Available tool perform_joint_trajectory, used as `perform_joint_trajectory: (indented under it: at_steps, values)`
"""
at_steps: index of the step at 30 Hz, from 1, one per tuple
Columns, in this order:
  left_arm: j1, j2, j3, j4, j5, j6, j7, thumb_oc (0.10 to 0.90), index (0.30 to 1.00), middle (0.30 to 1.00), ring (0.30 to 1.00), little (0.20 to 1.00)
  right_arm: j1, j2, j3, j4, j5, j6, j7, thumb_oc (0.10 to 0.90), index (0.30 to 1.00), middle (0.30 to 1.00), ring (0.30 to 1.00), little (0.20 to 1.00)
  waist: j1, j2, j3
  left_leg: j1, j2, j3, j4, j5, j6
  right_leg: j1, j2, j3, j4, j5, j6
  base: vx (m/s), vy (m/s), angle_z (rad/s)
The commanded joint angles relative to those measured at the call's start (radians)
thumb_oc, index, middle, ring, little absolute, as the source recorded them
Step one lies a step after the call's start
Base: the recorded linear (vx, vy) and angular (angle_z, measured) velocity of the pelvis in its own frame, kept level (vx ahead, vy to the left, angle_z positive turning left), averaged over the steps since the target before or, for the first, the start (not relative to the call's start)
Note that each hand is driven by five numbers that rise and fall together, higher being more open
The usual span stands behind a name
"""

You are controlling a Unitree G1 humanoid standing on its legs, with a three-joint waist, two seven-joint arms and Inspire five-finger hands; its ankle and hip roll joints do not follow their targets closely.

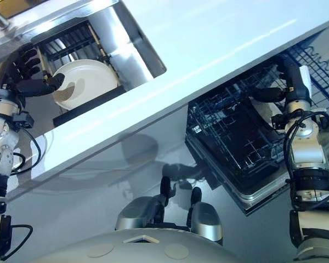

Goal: Pick up plates and place into dishwasher.

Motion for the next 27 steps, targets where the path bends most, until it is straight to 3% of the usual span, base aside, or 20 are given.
perform_joint_trajectory:
  at_steps: [1,8,14,20,27]
  values:
    - [-0.054,0.096,0.023,0.062,0.075,-0.061,0.007,0.800,0.900,0.900,0.900,0.900,0.033,-0.064,-0.027,-0.085,0.023,-0.123,0.029,0.800,0.900,0.900,0.900,0.900,-0.047,0.015,-0.219,-0.004,-0.013,0.017,0.124,-0.199,-0.020,-0.054,0.002,-0.005,0.092,-0.079,0.046,0.05,0.177,-0.27]
    - [-0.079,0.129,0.010,0.112,0.168,-0.055,0.050,0.800,0.900,0.900,0.900,0.900,0.102,-0.049,-0.028,-0.114,0.027,-0.118,0.134,0.800,0.900,0.900,0.900,0.900,-0.076,0.014,-0.207,-0.009,-0.026,0.064,0.148,-0.218,-0.003,-0.082,-0.010,0.030,0.090,-0.048,0.072,0.06,0.167,-0.21]
    - [-0.117,0.180,-0.029,0.180,0.242,0.015,0.059,0.800,0.900,0.900,0.900,0.900,0.134,-0.043,-0.014,-0.127,0.036,-0.109,0.184,0.800,0.900,0.900,0.900,0.900,-0.096,0.021,-0.171,-0.044,-0.032,0.091,0.166,-0.222,0.006,-0.138,-0.017,0.054,0.095,-0.020,0.086,0.02,0.141,-0.21]
    - [-0.163,0.249,-0.098,0.261,0.340,0.112,-0.012,0.800,0.900,0.900,0.900,0.900,0.123,-0.076,-0.007,-0.132,0.057,-0.110,0.192,0.800,0.900,0.900,0.900,0.900,-0.114,0.015,-0.086,-0.128,-0.040,0.115,0.233,-0.233,0.018,-0.225,-0.023,0.088,0.117,0.014,0.094,-0.08,0.108,-0.19]
    - [-0.182,0.300,-0.133,0.322,0.387,0.219,-0.137,0.800,0.900,0.900,0.900,0.900,0.124,-0.087,0.010,-0.138,0.062,-0.124,0.208,0.800,0.900,0.900,0.900,0.900,-0.114,0.002,-0.043,-0.188,-0.044,0.128,0.297,-0.243,0.021,-0.268,-0.029,0.105,0.120,0.044,0.099,-0.03,0.051,-0.08]
